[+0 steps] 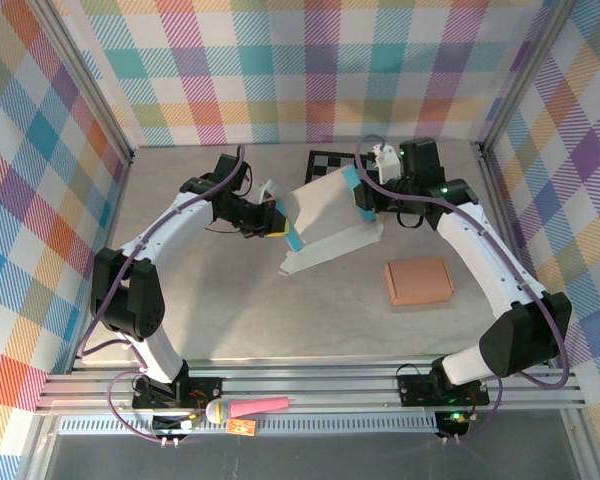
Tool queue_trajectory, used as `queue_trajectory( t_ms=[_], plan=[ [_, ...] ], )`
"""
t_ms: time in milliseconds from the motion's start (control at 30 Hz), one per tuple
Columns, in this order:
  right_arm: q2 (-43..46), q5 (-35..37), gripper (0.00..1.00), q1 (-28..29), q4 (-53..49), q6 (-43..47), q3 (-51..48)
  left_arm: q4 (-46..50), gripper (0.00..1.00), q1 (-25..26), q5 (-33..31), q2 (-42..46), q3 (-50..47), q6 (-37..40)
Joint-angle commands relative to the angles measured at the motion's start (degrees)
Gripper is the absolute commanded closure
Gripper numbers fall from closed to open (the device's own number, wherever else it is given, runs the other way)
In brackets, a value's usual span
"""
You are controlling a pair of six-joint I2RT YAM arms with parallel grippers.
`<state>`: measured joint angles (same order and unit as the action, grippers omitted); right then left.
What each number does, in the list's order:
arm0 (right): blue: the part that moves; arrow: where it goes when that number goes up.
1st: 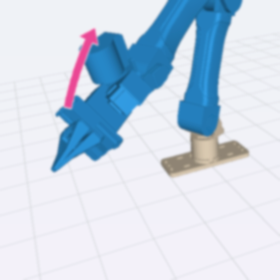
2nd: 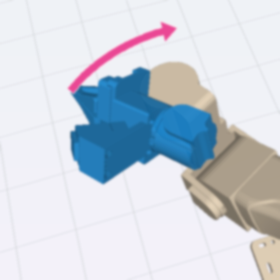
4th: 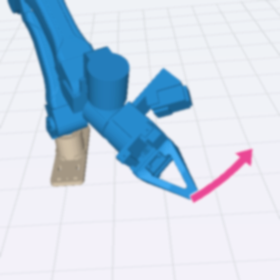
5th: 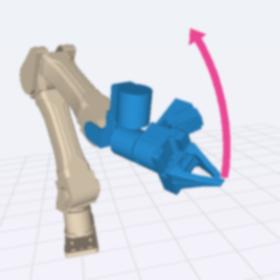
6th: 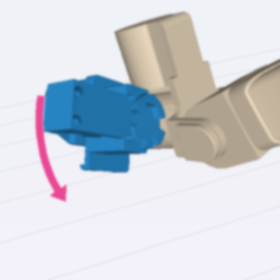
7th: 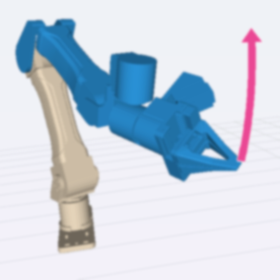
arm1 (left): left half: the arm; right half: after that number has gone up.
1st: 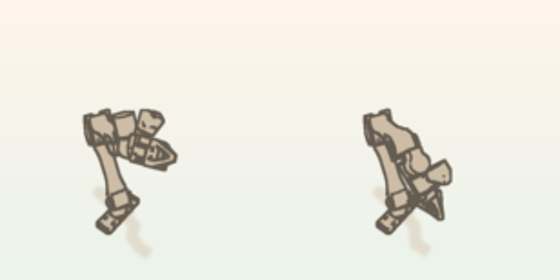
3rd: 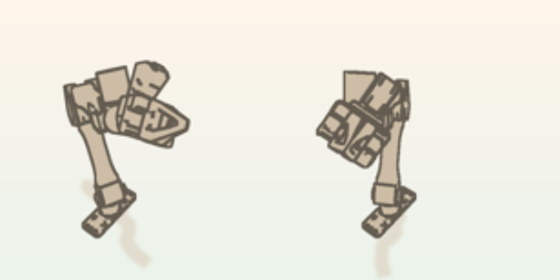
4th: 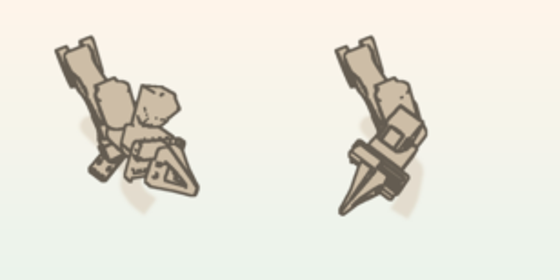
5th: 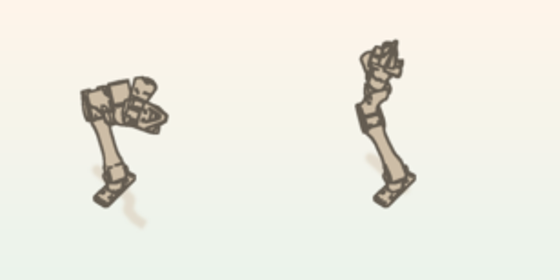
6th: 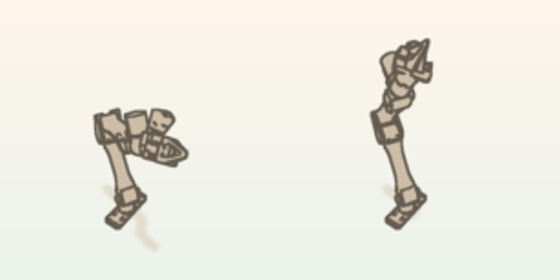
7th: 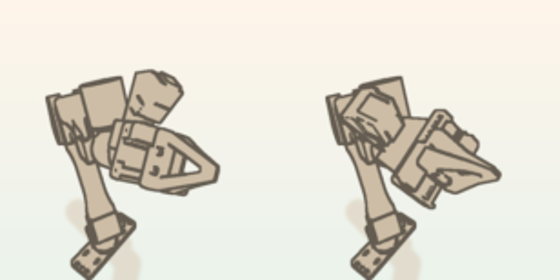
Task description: Fold the paper box
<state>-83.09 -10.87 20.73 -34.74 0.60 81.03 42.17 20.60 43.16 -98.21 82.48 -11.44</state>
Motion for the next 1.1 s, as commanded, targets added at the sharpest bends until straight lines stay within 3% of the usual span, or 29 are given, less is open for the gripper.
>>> queue_trajectory(
  t_ms=[0,133,333,433,600,833,1000,1067],
  plan=[
    [-1.5,6.5,0.65,1.6,-2.5,2.3,2.2,1.2,1.00,1.2,1.4,0.5,2.9,2.5],
    [-3.1,14.1,0.74,3.4,-4.2,1.9,4.1,2.0,1.00,1.5,0.4,0.6,3.3,2.8],
    [-4.8,30.3,0.99,8.1,-6.2,-1.0,5.9,2.3,1.00,2.7,-3.2,1.1,3.8,2.2],
    [-4.8,37.7,1.00,10.6,-6.8,-3.3,6.0,2.3,1.00,3.8,-5.4,1.4,4.1,2.1],
    [-5.3,36.0,1.00,11.4,-7.1,-3.5,6.1,2.0,1.00,4.5,-6.5,1.9,3.9,1.8],
    [-9.1,29.3,0.82,9.9,-10.6,-2.8,10.8,2.5,1.00,4.7,-6.9,1.9,4.0,2.1],
    [-11.3,30.4,0.81,9.5,-12.7,-2.6,13.8,2.7,1.00,4.9,-7.2,2.0,4.0,2.3],
    [-11.9,31.8,0.85,9.5,-13.6,-2.7,14.5,2.9,1.00,4.9,-7.3,2.1,4.0,2.4]
  ],
)
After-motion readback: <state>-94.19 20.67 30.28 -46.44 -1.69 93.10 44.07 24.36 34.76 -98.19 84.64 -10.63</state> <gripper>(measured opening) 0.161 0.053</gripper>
